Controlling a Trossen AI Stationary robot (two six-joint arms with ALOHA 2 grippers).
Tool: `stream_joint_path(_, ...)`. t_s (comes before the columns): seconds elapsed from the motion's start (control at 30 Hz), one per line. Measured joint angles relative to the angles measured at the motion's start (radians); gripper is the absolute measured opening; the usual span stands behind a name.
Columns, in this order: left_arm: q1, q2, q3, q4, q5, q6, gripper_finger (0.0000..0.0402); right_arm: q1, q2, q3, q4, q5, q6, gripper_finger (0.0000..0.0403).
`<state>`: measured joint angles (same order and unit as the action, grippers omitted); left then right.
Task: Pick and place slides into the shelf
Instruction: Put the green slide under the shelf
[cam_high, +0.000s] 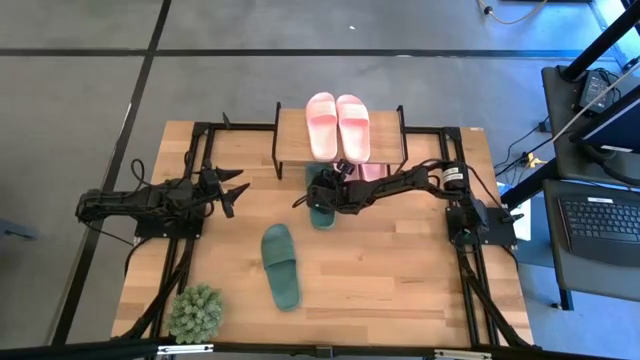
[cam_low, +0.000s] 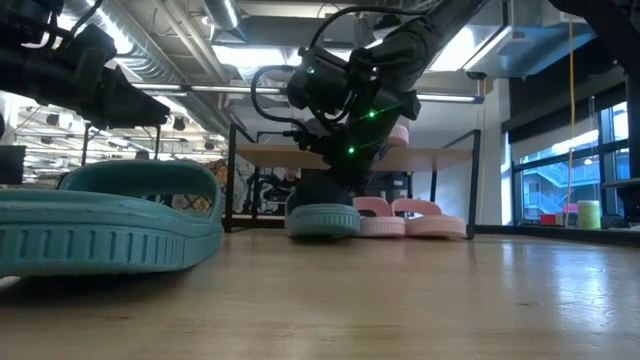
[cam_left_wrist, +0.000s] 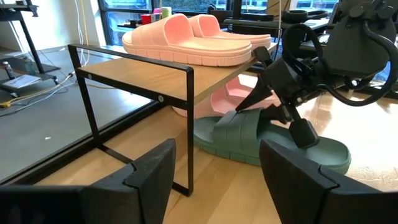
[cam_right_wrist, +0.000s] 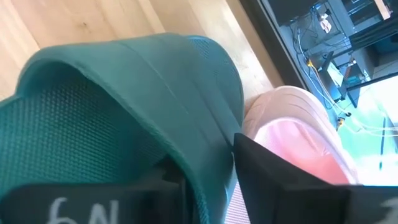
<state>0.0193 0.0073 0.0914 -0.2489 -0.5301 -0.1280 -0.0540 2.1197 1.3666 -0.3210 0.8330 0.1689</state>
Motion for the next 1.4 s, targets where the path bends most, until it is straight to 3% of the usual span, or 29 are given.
stream_joint_path(0.27, 0.0, 0.0, 0.0, 0.0, 0.0, 0.0, 0.0224, 0.0, 0.001, 0.02, -0.012, -0.004, 0.014, 0.0135)
stream_joint_path(0.5, 0.0, 0.0, 0.0, 0.0, 0.0, 0.0, 0.0224, 0.0, 0.001, 0.049, -0.051, -0.105, 0.065, 0.0134)
stream_joint_path(0.7, 0.0, 0.0, 0.0, 0.0, 0.0, 0.0, 0.0224, 0.001, 0.001, 0.052, -0.118, -0.106, 0.142, 0.0134)
stream_joint_path(1.17, 0.0, 0.0, 0.0, 0.0, 0.0, 0.0, 0.0224, 0.001, 0.0, 0.053, -0.124, -0.11, 0.114, 0.0135)
stream_joint_path(1.4, 0.0, 0.0, 0.0, 0.0, 0.0, 0.0, 0.0224, 0.001, -0.001, 0.053, -0.125, -0.128, 0.115, 0.0183)
